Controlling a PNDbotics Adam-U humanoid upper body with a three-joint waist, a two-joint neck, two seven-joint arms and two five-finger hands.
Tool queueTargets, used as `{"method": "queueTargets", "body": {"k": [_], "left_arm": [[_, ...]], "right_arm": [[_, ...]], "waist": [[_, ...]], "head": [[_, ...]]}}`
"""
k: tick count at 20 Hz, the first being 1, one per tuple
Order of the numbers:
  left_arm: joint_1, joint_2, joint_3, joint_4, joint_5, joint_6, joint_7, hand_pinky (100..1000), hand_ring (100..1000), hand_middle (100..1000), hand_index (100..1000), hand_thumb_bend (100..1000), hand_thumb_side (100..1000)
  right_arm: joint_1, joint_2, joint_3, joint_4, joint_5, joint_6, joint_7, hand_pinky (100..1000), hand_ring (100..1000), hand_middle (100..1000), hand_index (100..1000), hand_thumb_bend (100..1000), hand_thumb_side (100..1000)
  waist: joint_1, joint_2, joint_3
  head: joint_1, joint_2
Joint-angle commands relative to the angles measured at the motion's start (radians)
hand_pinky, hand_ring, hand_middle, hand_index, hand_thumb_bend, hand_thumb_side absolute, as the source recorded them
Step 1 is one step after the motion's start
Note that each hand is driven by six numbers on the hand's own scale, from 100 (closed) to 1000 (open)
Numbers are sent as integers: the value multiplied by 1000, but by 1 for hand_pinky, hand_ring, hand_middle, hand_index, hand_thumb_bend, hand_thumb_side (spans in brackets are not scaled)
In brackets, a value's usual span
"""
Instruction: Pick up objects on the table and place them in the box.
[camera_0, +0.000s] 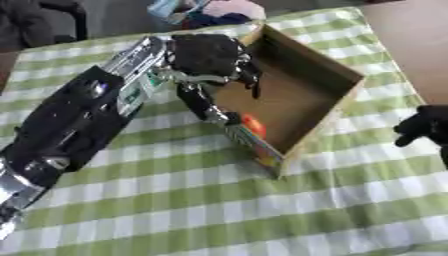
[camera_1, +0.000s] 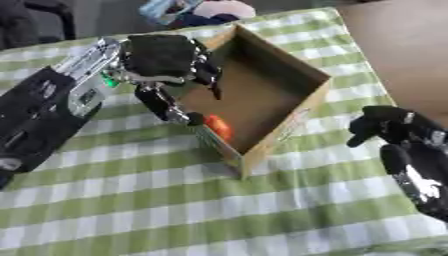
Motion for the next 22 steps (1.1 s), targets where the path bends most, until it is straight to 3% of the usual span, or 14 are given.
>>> {"method": "queueTargets", "body": {"k": [1, 7, 10, 12, 17, 22], "left_arm": [[-23, 10, 25, -10, -15, 11, 45, 604, 542, 576, 840, 529, 407], [-29, 20, 44, -27, -28, 37, 122, 614, 556, 596, 865, 602, 521], [-32, 36, 60, -44, 1, 50, 140, 616, 557, 595, 863, 577, 487], [-30, 60, 78, -73, 53, 66, 144, 618, 559, 593, 858, 511, 438], [8, 152, 136, -207, 321, 144, 85, 618, 556, 584, 858, 262, 377], [135, 275, 249, -463, 659, 266, 7, 620, 556, 581, 860, 106, 350]], "right_arm": [[-12, -9, -2, -8, -7, -2, 4, 790, 620, 696, 870, 100, 555], [-11, -8, -1, -8, -7, -2, 4, 790, 620, 696, 870, 100, 555], [-10, -8, -1, -8, -7, -2, 4, 790, 620, 696, 870, 100, 555], [-9, -9, -1, -7, -6, -2, 4, 790, 620, 696, 870, 100, 555], [-8, -12, -6, -7, -2, -4, -1, 790, 620, 696, 870, 100, 555], [-6, -13, -12, -7, 3, -5, -9, 790, 619, 696, 870, 100, 553]], "waist": [[-8, -16, 1], [-12, -17, 3], [-14, -18, 5], [-16, -19, 8], [-16, -17, 22], [-20, -14, 33]], "head": [[5, -4], [5, -7], [3, -8], [0, -9], [-13, -11], [-24, -14]]}}
